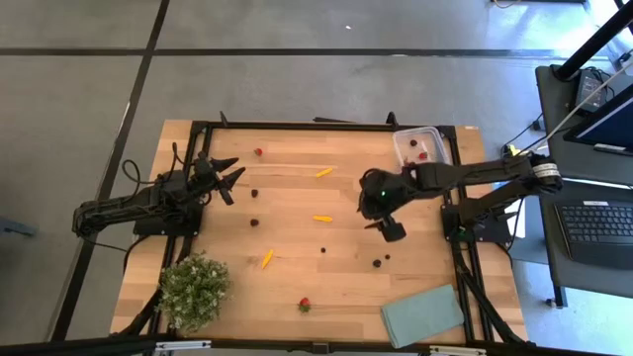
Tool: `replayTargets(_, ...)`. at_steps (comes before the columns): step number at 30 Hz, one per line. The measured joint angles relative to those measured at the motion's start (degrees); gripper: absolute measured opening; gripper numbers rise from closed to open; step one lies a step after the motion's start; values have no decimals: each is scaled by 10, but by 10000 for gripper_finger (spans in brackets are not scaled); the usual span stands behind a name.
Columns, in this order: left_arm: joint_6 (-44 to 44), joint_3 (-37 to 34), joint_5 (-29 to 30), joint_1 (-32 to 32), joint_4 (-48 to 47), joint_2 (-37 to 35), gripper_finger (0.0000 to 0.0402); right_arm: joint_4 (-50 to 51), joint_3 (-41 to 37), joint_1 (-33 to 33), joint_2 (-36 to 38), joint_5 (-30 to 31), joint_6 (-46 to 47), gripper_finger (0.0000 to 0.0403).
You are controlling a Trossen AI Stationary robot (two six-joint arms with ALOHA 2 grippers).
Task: Pick and placing Produce into tupperware
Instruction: Put the black cherry into the transparent bin
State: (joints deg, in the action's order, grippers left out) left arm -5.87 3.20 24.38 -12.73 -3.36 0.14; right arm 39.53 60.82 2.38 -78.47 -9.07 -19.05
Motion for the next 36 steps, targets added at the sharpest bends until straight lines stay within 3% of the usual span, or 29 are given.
replayTargets(7,0,0,0,0,0,0,179,-11,0,78,-66,33,13,248)
replayTargets(20,0,0,0,0,0,0,179,-21,0,185,-179,36,151,248)
replayTargets(36,0,0,0,0,0,0,179,-23,0,219,-254,37,176,248)
